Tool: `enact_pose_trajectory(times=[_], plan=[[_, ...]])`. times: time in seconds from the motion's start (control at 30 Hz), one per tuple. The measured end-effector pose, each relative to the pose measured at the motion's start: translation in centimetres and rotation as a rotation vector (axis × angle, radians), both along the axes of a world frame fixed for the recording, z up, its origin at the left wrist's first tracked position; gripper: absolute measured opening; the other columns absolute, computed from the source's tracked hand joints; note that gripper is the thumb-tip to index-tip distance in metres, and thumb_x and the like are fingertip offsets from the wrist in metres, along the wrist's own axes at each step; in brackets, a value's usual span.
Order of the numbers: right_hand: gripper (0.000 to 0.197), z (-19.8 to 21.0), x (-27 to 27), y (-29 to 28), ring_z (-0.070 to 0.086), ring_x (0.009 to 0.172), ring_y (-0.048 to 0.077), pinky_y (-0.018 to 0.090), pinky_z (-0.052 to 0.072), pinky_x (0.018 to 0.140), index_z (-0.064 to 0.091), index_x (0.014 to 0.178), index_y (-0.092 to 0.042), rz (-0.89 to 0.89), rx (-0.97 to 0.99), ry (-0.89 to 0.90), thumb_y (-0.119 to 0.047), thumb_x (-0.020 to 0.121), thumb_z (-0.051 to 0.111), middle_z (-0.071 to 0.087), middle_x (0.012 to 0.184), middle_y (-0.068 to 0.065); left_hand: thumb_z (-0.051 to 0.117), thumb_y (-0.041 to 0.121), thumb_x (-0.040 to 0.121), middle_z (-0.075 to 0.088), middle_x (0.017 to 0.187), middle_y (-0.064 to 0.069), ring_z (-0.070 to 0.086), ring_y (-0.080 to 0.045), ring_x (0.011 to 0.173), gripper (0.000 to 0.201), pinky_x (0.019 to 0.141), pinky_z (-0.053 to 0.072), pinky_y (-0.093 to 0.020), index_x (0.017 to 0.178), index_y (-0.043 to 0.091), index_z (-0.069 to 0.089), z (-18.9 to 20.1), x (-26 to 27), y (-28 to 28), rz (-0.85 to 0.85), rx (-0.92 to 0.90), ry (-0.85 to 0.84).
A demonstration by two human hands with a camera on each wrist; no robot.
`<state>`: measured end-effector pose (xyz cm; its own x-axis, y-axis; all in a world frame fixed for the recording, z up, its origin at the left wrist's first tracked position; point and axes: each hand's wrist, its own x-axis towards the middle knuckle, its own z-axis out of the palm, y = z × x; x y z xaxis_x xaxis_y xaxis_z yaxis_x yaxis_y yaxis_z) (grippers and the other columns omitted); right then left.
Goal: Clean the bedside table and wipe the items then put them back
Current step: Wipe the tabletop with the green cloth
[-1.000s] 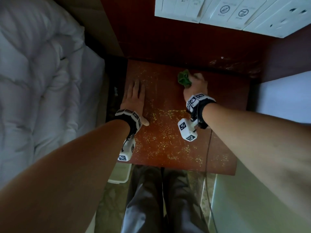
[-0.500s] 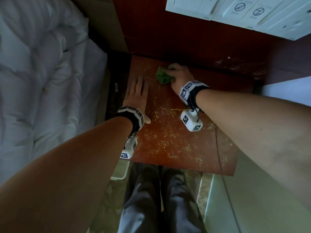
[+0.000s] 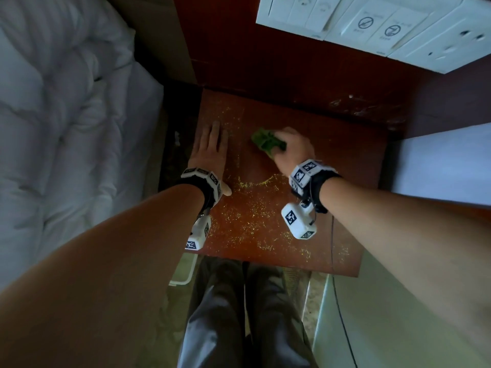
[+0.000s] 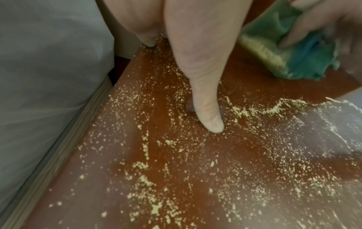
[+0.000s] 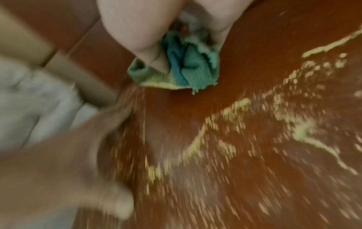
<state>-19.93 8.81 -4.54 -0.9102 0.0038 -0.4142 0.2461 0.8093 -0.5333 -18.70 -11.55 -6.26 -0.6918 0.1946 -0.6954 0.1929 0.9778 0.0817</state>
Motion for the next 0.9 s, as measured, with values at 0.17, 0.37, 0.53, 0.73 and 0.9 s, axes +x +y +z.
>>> enact_pose_trajectory(times=[0.17, 0.37, 0.53, 0.73, 0.9], plan=[[0.036, 0.2, -1.2, 1.1, 0.060, 0.104, 0.024, 0.037, 0.055, 0.086, 0.064, 0.125, -0.024, -0.188, 0.010, -0.050, -0.017, 0.092, 0.052, 0.056, 0.122, -0.002, 0.089, 0.058, 0.052, -0.026, 0.161, -0.011, -0.018, -0.032, 0.150, 0.155, 0.120, -0.002, -0.047, 0.155, 0.013, -0.018, 0.1, 0.2, -0.7, 0.010, 0.059, 0.008], [0.039, 0.2, -2.0, 0.5, 0.058, 0.108, 0.029, 0.037, 0.052, 0.091, 0.062, 0.129, -0.018, -0.194, 0.084, 0.024, -0.012, 0.091, 0.056, 0.054, 0.125, 0.009, 0.087, 0.063, 0.052, -0.022, 0.162, -0.009, -0.017, -0.031, 0.150, 0.155, 0.120, -0.003, -0.048, 0.154, 0.014, -0.018, 0.9, 1.2, -2.1, 0.073, 0.048, 0.044], [0.044, -0.9, -3.0, -0.9, 0.056, 0.112, 0.027, 0.032, 0.046, 0.092, 0.059, 0.132, -0.019, -0.134, 0.184, 0.059, -0.008, 0.090, 0.059, 0.048, 0.131, 0.005, 0.084, 0.064, 0.056, -0.026, 0.160, -0.011, -0.020, -0.031, 0.149, 0.153, 0.122, -0.001, -0.050, 0.154, 0.008, -0.018, 0.5, 2.5, -3.1, 0.050, -0.019, 0.000], [0.042, -2.6, -5.3, -3.8, 0.053, 0.116, 0.032, 0.034, 0.048, 0.090, 0.056, 0.133, -0.016, -0.059, 0.285, 0.062, -0.005, 0.091, 0.058, 0.048, 0.135, 0.006, 0.085, 0.058, 0.060, -0.025, 0.160, -0.015, -0.016, -0.032, 0.150, 0.149, 0.123, 0.000, -0.048, 0.153, 0.002, -0.017, 0.0, 2.4, -3.5, 0.018, -0.018, -0.035], [0.050, -2.8, -5.6, -5.4, 0.044, 0.122, 0.032, 0.034, 0.045, 0.093, 0.052, 0.137, -0.013, 0.001, 0.335, 0.079, 0.003, 0.090, 0.051, 0.042, 0.142, 0.005, 0.087, 0.055, 0.059, -0.026, 0.159, -0.016, -0.015, -0.032, 0.150, 0.150, 0.121, 0.000, -0.046, 0.153, 0.001, -0.017, -0.1, 2.3, -3.6, 0.024, 0.001, -0.047]])
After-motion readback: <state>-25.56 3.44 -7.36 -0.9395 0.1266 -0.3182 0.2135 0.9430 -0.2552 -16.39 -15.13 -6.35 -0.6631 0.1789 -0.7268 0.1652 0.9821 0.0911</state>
